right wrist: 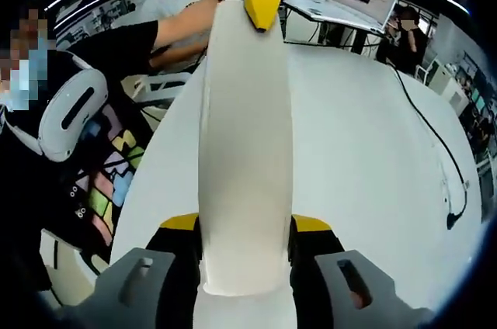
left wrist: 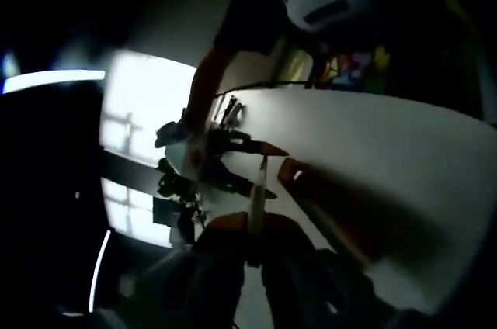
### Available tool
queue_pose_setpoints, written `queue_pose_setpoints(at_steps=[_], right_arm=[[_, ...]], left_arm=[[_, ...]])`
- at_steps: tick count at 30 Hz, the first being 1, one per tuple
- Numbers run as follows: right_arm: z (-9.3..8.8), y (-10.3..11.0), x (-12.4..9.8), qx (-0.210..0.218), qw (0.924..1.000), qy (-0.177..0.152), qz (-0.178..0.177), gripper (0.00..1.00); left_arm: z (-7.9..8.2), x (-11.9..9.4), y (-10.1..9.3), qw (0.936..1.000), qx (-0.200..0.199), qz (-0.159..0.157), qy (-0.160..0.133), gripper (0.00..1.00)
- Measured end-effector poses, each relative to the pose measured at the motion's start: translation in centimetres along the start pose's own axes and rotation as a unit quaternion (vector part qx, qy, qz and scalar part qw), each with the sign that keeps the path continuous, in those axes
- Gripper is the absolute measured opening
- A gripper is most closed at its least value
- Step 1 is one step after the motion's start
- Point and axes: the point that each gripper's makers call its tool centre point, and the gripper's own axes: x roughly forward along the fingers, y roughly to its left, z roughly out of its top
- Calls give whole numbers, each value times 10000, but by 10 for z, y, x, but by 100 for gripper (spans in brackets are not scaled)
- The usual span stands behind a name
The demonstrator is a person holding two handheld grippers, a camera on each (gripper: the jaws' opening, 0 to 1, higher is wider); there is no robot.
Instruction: Arrange the utensils inside the cutlery case until each visible utensil rests in its matching compartment.
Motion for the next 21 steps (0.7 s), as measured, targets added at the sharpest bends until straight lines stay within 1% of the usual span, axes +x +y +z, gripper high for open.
queue_pose_setpoints(at_steps=[2,5,6,7,8,11,14,19,21], right_arm=[[-2,0,4,31,9999,141,-90,44],[-4,-2,10,34,9995,282,-170,44],[-4,-2,11,48,9993,328,-178,44],[-4,-3,12,75,9990,371,-221,44],[-4,-3,13,97,9988,413,-247,44],[-3,-8,13,63,9982,500,-322,44],[-4,-7,14,78,9975,598,-363,44],[-10,-10,18,59,9948,856,-542,41],[-12,-12,18,49,9937,924,-640,41]], left_arm=[[-4,1,-9,9998,-76,-130,105,4],[-6,1,-13,9997,-55,-137,191,4],[-5,6,-16,9995,-97,-192,227,5],[-7,6,-20,9991,-133,-257,313,6],[-8,6,-21,9989,-95,-251,379,6],[-8,9,-24,9987,-206,-223,403,6],[-8,14,-29,9984,-245,-259,445,7],[-16,23,-41,9972,-289,-330,605,6],[-21,23,-44,9972,-299,-301,623,6]])
